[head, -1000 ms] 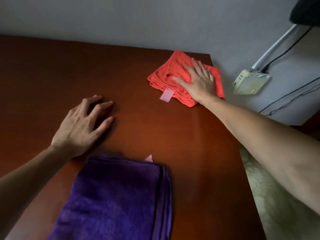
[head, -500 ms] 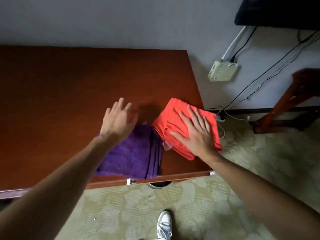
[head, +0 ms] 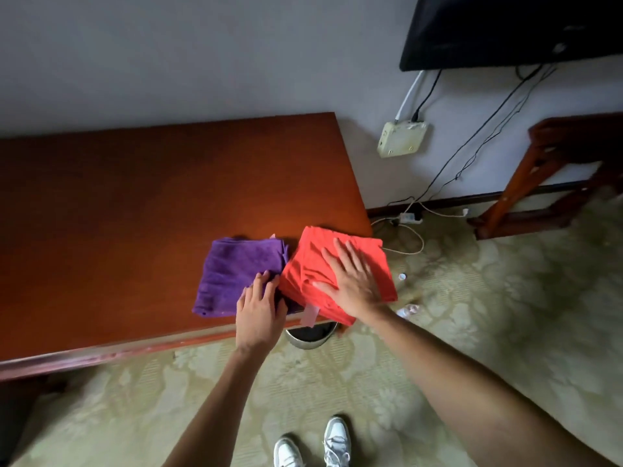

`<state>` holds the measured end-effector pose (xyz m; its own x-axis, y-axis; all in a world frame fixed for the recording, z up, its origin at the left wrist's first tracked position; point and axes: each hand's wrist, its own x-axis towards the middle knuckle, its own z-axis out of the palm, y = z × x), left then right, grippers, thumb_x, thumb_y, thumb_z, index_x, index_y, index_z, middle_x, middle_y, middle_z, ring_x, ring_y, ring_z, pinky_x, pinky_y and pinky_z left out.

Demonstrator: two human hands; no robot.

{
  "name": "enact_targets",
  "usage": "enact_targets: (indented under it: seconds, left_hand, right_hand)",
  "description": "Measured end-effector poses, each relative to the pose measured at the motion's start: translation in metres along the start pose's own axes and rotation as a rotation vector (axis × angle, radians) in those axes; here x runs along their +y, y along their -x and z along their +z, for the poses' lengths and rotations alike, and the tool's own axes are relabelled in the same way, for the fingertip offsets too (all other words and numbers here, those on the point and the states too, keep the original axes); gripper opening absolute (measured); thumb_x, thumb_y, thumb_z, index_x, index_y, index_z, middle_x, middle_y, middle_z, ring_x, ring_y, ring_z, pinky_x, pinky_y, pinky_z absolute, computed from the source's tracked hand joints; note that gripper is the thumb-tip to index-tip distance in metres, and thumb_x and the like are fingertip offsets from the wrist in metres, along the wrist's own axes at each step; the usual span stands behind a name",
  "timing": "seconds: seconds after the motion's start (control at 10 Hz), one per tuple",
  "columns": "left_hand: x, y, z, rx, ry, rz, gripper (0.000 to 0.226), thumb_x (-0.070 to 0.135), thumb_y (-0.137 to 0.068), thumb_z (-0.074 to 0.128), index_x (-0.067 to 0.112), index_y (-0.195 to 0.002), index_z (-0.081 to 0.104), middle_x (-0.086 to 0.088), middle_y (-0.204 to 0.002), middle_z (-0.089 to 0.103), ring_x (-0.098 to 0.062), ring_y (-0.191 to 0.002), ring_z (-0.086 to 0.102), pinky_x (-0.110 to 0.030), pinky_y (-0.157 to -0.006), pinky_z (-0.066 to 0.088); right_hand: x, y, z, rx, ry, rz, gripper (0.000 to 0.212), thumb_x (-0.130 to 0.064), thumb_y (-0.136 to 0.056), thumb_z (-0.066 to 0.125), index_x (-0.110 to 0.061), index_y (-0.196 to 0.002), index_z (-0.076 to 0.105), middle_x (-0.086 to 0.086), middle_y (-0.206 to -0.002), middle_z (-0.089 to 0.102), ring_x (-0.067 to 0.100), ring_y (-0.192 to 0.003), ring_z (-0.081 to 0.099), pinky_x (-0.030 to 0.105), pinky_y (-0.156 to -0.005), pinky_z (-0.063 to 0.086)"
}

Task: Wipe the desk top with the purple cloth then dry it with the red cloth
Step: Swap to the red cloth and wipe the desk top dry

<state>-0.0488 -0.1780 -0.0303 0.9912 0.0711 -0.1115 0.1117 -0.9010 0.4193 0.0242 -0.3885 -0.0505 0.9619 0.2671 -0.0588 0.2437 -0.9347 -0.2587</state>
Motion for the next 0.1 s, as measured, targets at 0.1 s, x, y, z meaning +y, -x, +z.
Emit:
enact_targets:
  seconds: [0.1]
  left_hand:
    - [0.0061,0.0126,-0.0097,-0.115,0.073,-0.075,0.05,0.025,-0.087,0.059,0.012,-0.136,0.059,-0.012,-0.143,0.054,-0.038,-0.123,0.056,-0.052,-0.096,0.048]
  right_hand:
    - [-0.0159,0.0364,-0.0069,0.011,-0.268,0.101,0.063,-0.035,-0.095,0.067,-0.017,-0.152,0.047,0.006,-0.166,0.032,0.026,-0.152,0.033,0.042,-0.117,0.04]
